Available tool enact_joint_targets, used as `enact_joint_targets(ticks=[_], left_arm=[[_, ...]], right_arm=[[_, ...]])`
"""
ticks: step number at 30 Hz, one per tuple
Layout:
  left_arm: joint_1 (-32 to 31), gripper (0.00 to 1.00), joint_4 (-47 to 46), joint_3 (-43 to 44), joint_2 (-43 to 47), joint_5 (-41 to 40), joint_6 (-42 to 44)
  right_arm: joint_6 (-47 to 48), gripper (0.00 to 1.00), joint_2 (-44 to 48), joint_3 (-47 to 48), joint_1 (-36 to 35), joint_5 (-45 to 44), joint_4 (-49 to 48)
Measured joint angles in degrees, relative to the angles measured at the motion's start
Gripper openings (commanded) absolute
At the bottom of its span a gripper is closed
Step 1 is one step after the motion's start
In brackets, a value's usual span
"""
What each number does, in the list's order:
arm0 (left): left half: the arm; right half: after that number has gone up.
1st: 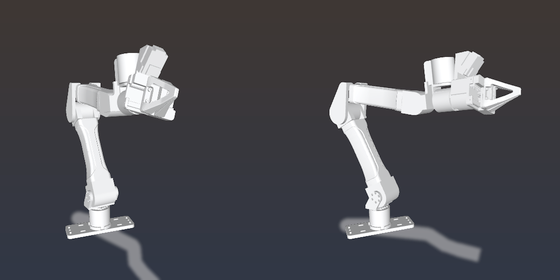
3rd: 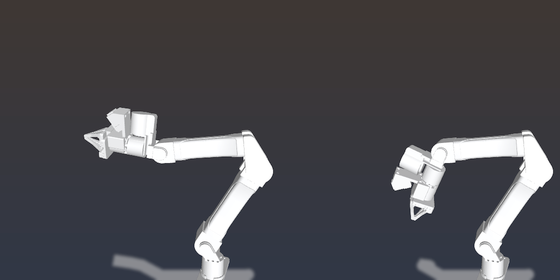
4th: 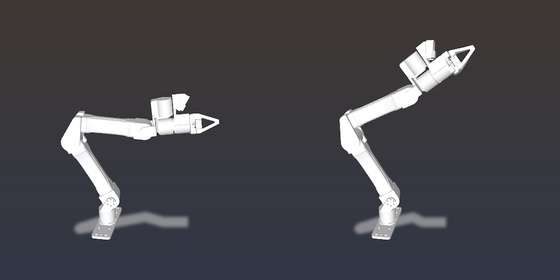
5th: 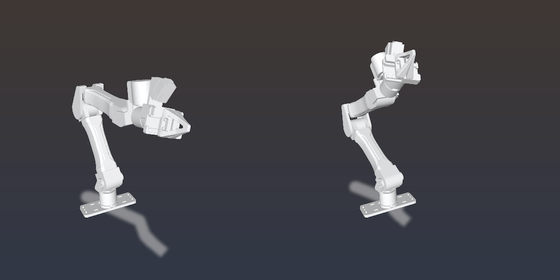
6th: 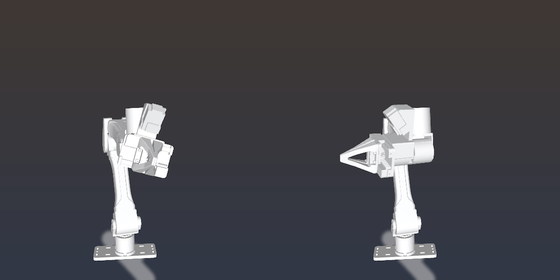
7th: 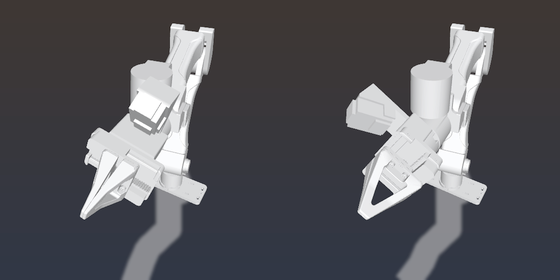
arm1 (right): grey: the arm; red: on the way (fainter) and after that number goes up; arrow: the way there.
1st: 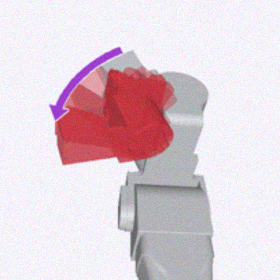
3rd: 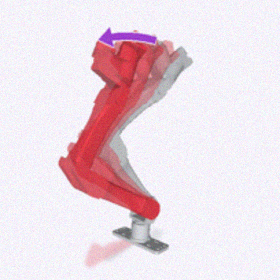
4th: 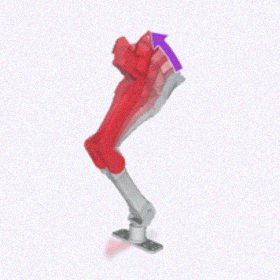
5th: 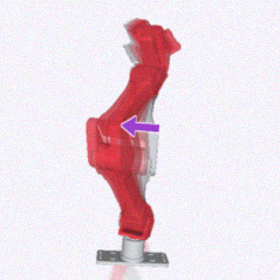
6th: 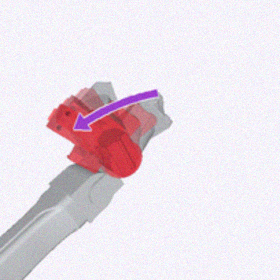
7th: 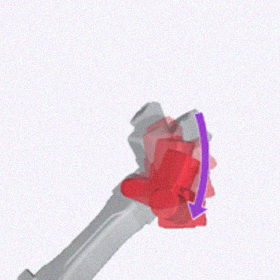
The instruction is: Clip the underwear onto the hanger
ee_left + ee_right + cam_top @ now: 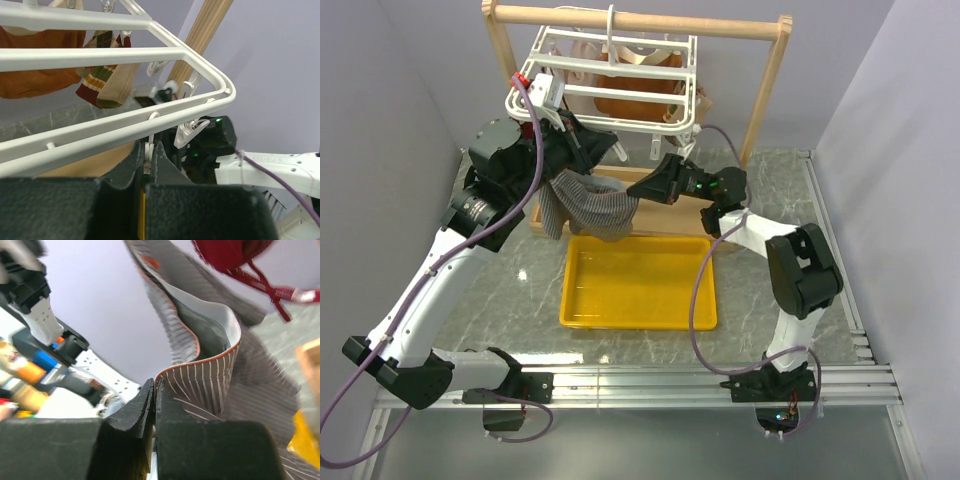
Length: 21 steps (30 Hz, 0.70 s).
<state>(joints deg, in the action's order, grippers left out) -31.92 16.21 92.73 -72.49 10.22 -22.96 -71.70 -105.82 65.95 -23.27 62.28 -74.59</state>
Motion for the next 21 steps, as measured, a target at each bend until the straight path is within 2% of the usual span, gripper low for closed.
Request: enact_joint_targets(ticks=[3, 10, 21], left_arm=[[0.04, 0.00, 0.02, -0.02, 0.00, 0.20, 0.15], [0.59, 0.00, -0.31, -0.90, 0.17, 2.27, 1.03], [1.73, 0.00, -2.54, -2.56, 0.28, 7.69, 2.36]], right_arm=[[5.22, 0.00, 4.07, -0.52, 0.90, -0.26, 1.90], [17.27, 0.00, 15.93, -2.08, 1.29, -1.75, 13.55], [20.92, 0.00, 17.22, -3.41, 0.94, -1.16, 16.52]])
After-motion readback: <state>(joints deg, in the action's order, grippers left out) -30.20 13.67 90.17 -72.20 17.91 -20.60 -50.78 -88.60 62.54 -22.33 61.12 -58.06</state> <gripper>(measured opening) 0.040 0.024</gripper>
